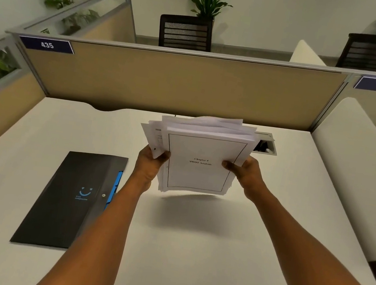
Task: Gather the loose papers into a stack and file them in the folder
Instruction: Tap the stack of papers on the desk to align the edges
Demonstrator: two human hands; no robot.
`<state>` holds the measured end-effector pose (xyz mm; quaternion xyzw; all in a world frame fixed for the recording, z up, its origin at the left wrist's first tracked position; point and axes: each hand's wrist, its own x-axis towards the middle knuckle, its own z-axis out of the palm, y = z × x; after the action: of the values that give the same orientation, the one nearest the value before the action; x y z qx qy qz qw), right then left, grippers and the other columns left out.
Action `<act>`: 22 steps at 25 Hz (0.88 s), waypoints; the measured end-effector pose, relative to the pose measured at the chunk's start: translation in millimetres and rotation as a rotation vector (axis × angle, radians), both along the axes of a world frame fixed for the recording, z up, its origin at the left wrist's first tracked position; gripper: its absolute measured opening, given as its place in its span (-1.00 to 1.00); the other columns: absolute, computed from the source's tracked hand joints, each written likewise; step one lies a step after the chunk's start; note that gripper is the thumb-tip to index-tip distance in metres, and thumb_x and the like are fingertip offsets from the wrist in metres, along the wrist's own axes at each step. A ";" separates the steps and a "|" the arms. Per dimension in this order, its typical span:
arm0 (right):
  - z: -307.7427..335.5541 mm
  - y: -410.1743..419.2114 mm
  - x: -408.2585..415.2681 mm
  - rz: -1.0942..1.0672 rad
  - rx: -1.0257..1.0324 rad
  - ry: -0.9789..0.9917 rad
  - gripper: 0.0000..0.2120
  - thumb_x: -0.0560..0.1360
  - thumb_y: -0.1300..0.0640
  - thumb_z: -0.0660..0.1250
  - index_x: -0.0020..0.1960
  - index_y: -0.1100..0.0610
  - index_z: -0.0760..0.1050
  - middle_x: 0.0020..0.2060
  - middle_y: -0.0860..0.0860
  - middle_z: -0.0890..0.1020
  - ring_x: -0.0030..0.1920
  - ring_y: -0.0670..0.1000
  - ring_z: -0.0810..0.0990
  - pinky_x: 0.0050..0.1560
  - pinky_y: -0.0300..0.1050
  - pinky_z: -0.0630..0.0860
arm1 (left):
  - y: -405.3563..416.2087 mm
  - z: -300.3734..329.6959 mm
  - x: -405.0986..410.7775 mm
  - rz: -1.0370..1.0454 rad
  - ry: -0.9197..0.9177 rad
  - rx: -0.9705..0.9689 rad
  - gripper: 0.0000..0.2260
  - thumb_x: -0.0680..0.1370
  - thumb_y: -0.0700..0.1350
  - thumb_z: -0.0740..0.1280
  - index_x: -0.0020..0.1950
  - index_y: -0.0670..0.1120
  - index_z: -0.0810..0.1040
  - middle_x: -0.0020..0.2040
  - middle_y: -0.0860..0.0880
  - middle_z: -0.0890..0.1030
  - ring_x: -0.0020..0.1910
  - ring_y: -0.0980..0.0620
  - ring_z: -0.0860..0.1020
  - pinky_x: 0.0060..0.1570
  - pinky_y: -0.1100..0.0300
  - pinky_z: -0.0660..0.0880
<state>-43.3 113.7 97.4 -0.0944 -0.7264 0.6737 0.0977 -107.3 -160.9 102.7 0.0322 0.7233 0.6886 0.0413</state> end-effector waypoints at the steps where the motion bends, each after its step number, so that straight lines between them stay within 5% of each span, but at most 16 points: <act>1: -1.3 -1.9 5.2 0.015 -0.001 0.001 -0.67 0.38 0.22 0.54 0.04 -0.09 0.59 -0.06 -0.14 0.71 -0.03 -0.11 0.68 -0.08 -0.22 0.63 | -5.8 -1.2 3.4 -0.029 -0.002 -0.019 -0.72 0.51 -0.16 0.43 0.10 0.18 0.54 -0.02 0.20 0.67 -0.03 0.19 0.63 -0.13 0.37 0.55; 7: -18.9 -7.8 34.1 0.035 0.015 -0.076 -0.66 0.44 0.24 0.49 0.17 0.04 0.56 0.07 0.01 0.67 0.09 0.03 0.64 0.09 -0.01 0.61 | -14.2 -15.5 21.5 -0.192 -0.068 -0.091 -0.71 0.53 -0.20 0.40 0.15 0.13 0.52 0.06 0.13 0.63 0.06 0.20 0.58 0.06 0.24 0.53; 11: -24.2 -17.0 45.5 0.042 0.037 -0.069 -0.64 0.47 0.23 0.46 0.24 0.16 0.54 0.10 0.08 0.67 0.10 0.07 0.65 0.09 -0.01 0.61 | -10.9 -21.5 28.4 -0.230 -0.135 -0.102 -0.58 0.53 -0.18 0.41 0.37 -0.09 0.42 0.21 -0.02 0.58 0.19 -0.01 0.54 0.22 0.07 0.49; 17: -16.2 -30.3 55.1 -0.033 0.011 -0.010 -0.73 0.44 0.20 0.50 0.07 -0.08 0.61 -0.02 -0.06 0.73 0.03 -0.03 0.69 0.01 -0.14 0.63 | -9.3 -18.0 35.2 -0.142 -0.094 -0.066 -0.58 0.52 -0.17 0.42 0.36 -0.12 0.44 0.20 -0.06 0.59 0.18 -0.07 0.55 0.20 0.06 0.51; 22: -13.9 -34.2 64.8 -0.075 0.018 0.013 -0.66 0.39 0.19 0.54 0.08 -0.09 0.58 -0.02 -0.08 0.73 0.00 -0.03 0.70 -0.05 -0.15 0.64 | -14.4 -17.1 37.0 -0.196 -0.066 -0.069 -0.54 0.45 -0.15 0.50 0.31 -0.03 0.46 0.14 -0.01 0.60 0.14 -0.04 0.57 0.12 0.09 0.54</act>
<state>21.6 79.5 83.5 -0.1163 -0.7277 0.6637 0.1282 -70.4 -175.2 85.6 0.0784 0.7381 0.6567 0.1334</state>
